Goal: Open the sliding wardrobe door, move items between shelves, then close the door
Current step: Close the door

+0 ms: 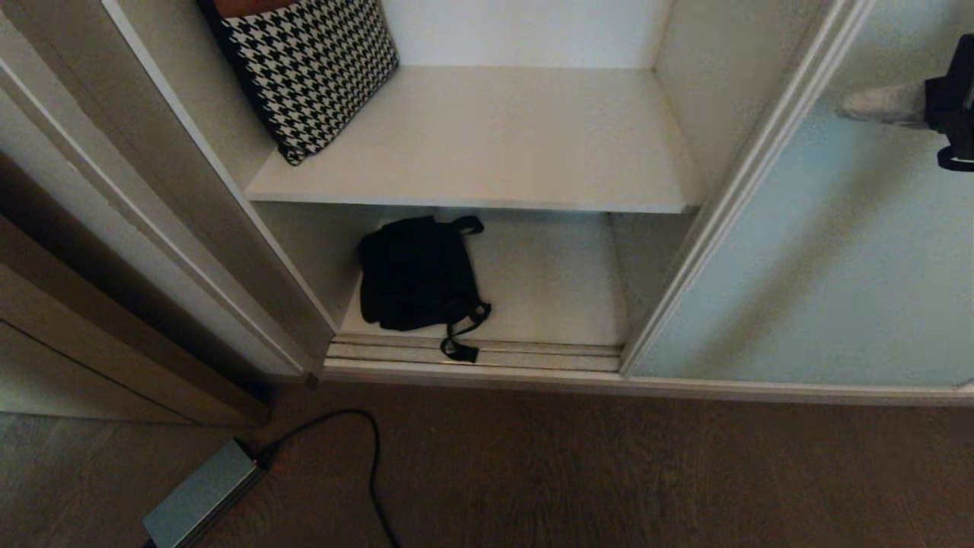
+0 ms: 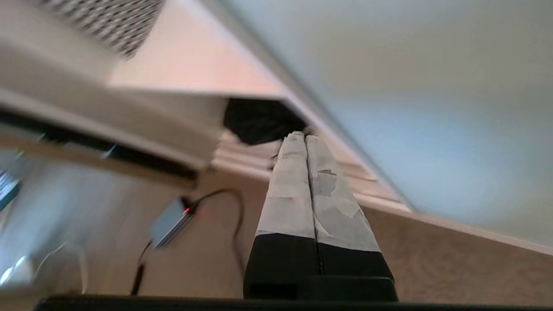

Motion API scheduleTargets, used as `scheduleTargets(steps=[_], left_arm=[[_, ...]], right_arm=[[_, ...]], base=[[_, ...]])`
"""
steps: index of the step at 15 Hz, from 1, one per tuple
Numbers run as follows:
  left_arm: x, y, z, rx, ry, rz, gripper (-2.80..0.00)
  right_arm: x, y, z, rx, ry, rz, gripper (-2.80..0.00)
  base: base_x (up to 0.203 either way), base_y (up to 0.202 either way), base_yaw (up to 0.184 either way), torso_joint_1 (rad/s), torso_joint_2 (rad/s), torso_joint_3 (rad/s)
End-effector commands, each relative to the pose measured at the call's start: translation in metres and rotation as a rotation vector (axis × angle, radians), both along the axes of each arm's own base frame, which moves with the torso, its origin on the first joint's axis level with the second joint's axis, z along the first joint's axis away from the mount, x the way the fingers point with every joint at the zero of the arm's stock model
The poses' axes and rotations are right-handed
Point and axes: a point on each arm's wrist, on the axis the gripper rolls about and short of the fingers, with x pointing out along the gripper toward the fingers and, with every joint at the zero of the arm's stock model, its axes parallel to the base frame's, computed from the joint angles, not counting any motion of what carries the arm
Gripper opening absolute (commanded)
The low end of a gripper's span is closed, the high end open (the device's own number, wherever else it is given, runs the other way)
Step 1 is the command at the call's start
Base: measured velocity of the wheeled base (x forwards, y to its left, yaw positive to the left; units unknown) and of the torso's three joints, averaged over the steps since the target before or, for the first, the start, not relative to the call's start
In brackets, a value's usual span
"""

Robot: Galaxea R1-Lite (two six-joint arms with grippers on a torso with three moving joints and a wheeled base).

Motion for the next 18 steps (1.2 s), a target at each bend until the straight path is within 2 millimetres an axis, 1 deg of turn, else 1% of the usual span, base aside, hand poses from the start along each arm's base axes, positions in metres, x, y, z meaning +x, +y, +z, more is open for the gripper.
scheduleTargets(steps=[1,4,5,8,11,13,15,18], left_arm=[[0.000,0.000,0.000,0.000,0.000,0.000,-2.80],[0.000,0.000,0.000,0.000,-0.001,0.000,-2.80],[0.000,0.000,0.000,0.000,-0.001,0.000,-2.80],[0.000,0.000,0.000,0.000,0.000,0.000,-2.80],[0.000,0.000,0.000,0.000,-0.001,0.000,-2.80],[0.000,0.000,0.000,0.000,0.000,0.000,-2.80],[0.000,0.000,0.000,0.000,0.000,0.000,-2.80],[0.000,0.000,0.000,0.000,0.000,0.000,-2.80]], right_arm=[[-0.049,0.019,0.010,-0.004,-0.048,0.080,-2.80],[-0.085,0.022,0.010,-0.005,-0.070,0.102,-2.80],[-0.093,0.021,0.008,-0.003,-0.064,0.091,-2.80],[-0.096,0.006,0.007,0.004,-0.048,-0.015,-2.80],[-0.099,-0.017,0.009,0.000,-0.057,-0.168,-2.80],[-0.102,-0.037,0.010,-0.011,-0.063,-0.305,-2.80],[-0.110,-0.059,0.010,-0.024,-0.075,-0.454,-2.80],[-0.123,-0.084,0.011,-0.049,-0.110,-0.640,-2.80]], base=[[0.000,0.000,0.000,0.000,0.00,0.000],[0.000,0.000,0.000,0.000,0.00,0.000],[0.000,0.000,0.000,0.000,0.00,0.000],[0.000,0.000,0.000,0.000,0.00,0.000],[0.000,0.000,0.000,0.000,0.00,0.000],[0.000,0.000,0.000,0.000,0.00,0.000],[0.000,0.000,0.000,0.000,0.00,0.000],[0.000,0.000,0.000,0.000,0.00,0.000]])
